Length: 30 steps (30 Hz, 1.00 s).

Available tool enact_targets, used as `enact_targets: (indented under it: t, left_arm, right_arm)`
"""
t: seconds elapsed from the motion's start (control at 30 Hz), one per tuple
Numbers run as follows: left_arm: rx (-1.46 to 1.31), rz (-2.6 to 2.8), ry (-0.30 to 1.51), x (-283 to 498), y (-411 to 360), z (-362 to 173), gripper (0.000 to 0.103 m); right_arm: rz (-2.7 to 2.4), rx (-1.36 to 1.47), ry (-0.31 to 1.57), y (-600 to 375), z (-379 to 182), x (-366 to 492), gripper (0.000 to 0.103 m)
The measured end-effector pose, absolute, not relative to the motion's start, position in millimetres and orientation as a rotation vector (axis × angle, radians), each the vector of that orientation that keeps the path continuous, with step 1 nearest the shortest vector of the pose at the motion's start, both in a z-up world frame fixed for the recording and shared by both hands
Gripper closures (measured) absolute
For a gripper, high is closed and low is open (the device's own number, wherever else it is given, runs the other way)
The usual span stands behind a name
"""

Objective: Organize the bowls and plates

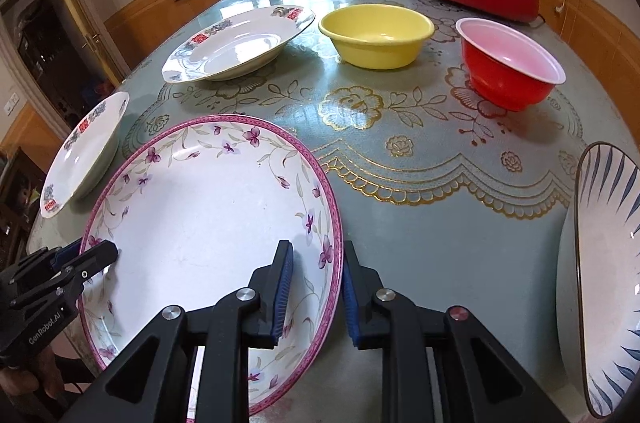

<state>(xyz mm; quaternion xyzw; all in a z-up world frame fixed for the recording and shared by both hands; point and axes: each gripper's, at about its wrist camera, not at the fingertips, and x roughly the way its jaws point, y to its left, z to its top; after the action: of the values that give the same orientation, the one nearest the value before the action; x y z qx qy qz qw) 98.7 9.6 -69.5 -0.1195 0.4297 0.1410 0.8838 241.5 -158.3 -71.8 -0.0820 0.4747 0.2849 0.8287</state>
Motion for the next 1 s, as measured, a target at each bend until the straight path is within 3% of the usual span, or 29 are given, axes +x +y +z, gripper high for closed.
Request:
enact_targets:
  t: [0.1,0.17,0.7,0.8,1.0]
  left_arm:
    - [-0.235,0.283,0.863,94.5,11.2,-62.3,0.074]
    - [-0.226,0.268,0.857,91.6,13.1,-59.7,0.064]
    - [-0.285,0.109,0.807,63.6,41.8,-41.1,0.063]
    - [-0.297,0.112,0.780,55.9,53.7,-31.2,0.056]
    - [-0.329,0.166,0.732,41.3,88.5,-13.2,0.055]
  right_arm:
    - [0.580,-0.158,1.008,-157.1,-72.1,239.8,0.080]
    - [0.566,-0.151,1.007,-156.7,-72.3,238.2,0.080]
    - [0.468,-0.051,0.933,-151.6,-37.0,226.8,0.079]
    - [0.518,-0.021,0.931,-137.9,-30.8,224.0,0.075]
    - [0.658,-0.010,0.944,-92.7,-23.8,217.1,0.074]
